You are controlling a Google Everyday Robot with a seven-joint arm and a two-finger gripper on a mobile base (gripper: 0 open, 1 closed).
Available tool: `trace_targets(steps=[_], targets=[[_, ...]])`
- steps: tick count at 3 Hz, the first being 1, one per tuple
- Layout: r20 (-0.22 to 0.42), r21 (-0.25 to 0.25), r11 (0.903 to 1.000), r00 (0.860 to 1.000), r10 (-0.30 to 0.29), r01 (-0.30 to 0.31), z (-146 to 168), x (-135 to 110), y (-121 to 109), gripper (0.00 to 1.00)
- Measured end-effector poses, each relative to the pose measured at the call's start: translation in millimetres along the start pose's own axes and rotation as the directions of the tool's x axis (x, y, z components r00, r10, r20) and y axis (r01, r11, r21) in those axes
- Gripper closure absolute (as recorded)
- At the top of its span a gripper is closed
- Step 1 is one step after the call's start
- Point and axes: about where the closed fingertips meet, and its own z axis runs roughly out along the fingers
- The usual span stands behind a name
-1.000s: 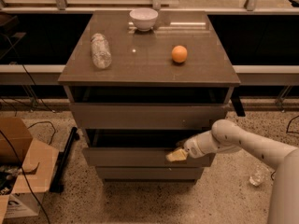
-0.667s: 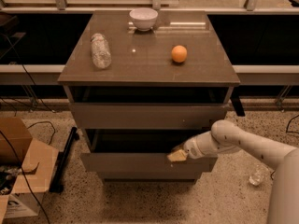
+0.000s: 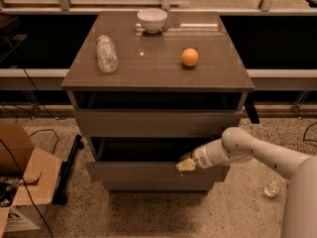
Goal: Open middle drawer
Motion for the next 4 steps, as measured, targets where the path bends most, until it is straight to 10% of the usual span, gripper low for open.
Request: trace_targets(steps=[2,4], targets=[[-0.074,0.031,0.9955,0.993,-0.087,0.09,-4,-7,0,0.01],[-0.303,0.049,0.9879,0.945,-0.126,0.147,1,20,-6,0.15]])
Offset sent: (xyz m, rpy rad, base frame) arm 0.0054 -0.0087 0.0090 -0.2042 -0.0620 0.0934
